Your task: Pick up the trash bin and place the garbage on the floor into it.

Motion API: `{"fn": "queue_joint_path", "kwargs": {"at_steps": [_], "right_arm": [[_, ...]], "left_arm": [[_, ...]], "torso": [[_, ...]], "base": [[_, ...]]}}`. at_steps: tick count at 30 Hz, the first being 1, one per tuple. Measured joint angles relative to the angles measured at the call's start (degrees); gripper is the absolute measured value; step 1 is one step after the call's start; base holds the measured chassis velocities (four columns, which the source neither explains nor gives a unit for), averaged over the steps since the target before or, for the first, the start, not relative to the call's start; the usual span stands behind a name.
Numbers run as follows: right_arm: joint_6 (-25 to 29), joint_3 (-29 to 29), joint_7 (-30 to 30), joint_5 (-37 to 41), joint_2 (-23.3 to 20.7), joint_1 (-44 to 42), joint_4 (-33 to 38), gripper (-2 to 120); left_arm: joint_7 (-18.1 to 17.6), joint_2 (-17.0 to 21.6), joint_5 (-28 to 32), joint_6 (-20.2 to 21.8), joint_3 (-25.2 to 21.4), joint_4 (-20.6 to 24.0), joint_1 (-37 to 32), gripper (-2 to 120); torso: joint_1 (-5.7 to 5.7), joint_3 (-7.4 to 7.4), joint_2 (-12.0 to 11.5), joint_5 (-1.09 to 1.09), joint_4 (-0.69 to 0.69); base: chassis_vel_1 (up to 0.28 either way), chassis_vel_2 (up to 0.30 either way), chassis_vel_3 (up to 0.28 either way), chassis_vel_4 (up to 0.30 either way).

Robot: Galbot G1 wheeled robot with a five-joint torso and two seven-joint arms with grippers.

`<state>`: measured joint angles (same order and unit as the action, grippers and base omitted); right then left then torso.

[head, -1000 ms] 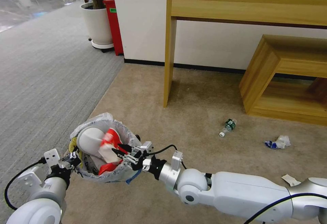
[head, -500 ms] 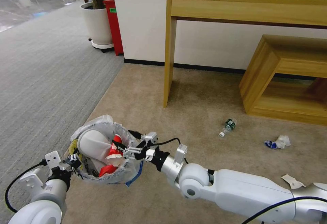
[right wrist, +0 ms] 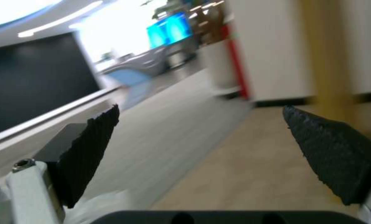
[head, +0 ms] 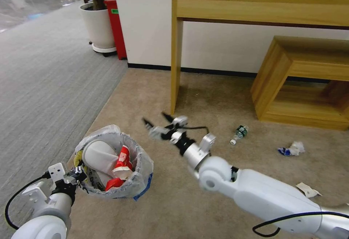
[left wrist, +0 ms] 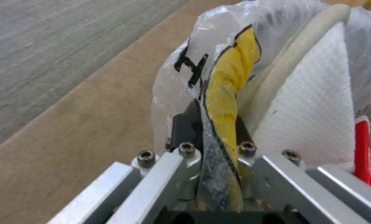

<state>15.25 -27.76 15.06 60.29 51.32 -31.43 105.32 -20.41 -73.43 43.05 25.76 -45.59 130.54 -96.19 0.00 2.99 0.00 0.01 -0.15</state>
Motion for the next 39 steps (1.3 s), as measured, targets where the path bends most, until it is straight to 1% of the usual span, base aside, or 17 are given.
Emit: {"fn": "queue_joint_path", "kwargs": {"at_steps": [2, 3, 4, 5, 9, 13, 16, 23, 30, 38, 39], "right_arm": [[-0.1, 3.2, 0.5, -0.6, -1.0, -1.3, -0.8, 100], [-0.1, 3.2, 0.5, -0.6, -1.0, -1.3, -0.8, 100], [0.4, 5.6, 0.6, -1.2, -1.4, -2.5, -1.6, 100], [0.4, 5.6, 0.6, -1.2, -1.4, -2.5, -1.6, 100], [1.2, 11.7, 0.5, -2.4, -2.1, -6.4, -3.5, 100], [1.4, 13.7, 0.7, -3.3, -2.1, -8.4, -4.5, 100], [2.2, 16.1, 0.8, -4.7, -2.2, -11.6, -5.7, 100], [2.5, 17.9, 0.9, -5.9, -1.9, -14.5, -6.1, 100], [2.5, 18.5, 1.7, -7.3, -0.9, -15.6, -6.8, 100], [1.9, 19.1, 3.0, -9.1, -0.4, -16.6, -7.5, 100], [1.9, 19.2, 3.5, -9.5, -0.3, -16.7, -7.7, 100]], "left_arm": [[0.0, -0.1, -0.2, -0.1, 0.1, -0.1, 0.0, 2], [0.0, -0.1, -0.2, -0.1, 0.1, -0.1, 0.0, 2], [0.1, -0.2, -0.2, -0.2, 0.1, -0.1, 0.0, 2], [0.1, -0.2, -0.2, -0.2, 0.1, -0.1, 0.0, 2], [0.4, -0.3, -0.5, -0.4, 0.2, -0.4, 0.0, 2], [0.4, -0.4, -0.5, -0.5, 0.2, -0.4, 0.0, 2], [0.5, -0.4, -0.6, -0.6, 0.2, -0.7, 0.1, 2], [0.6, -0.7, -0.8, -0.8, 0.4, -1.1, 0.4, 2], [0.7, -0.7, -1.0, -1.2, 0.4, -1.1, 0.3, 2], [1.1, -0.7, -1.6, -1.7, 0.3, -1.3, 0.3, 2], [1.1, -0.7, -1.6, -1.7, 0.3, -1.3, 0.3, 2]], "torso": [[0.0, 0.0, 0.0, 0.0, -0.01], [0.0, 0.0, 0.0, 0.0, -0.01], [0.0, 0.0, 0.0, 0.0, -0.01], [0.0, 0.0, 0.0, 0.0, -0.01], [0.0, 0.0, 0.0, 0.0, -0.01], [0.0, 0.0, 0.0, 0.0, 0.0], [0.0, 0.0, 0.0, 0.0, -0.01], [0.0, 0.0, 0.0, -0.01, 0.0], [0.0, 0.0, 0.0, -0.01, 0.01], [0.0, 0.0, 0.0, -0.01, -0.03], [0.0, 0.0, 0.0, -0.01, -0.01]], "base": [[-0.071, -0.054, -0.077, -0.106], [-0.091, -0.064, -0.077, -0.11], [-0.088, -0.104, -0.083, -0.099], [-0.088, -0.104, -0.083, -0.099], [-0.084, -0.108, -0.103, -0.096], [-0.103, -0.105, -0.095, -0.096], [-0.108, -0.095, -0.086, -0.098], [-0.104, -0.086, -0.09, -0.112], [-0.089, -0.089, -0.086, -0.102], [-0.073, -0.079, -0.071, -0.073], [0.0, 0.0, 0.0, 0.0]]}}
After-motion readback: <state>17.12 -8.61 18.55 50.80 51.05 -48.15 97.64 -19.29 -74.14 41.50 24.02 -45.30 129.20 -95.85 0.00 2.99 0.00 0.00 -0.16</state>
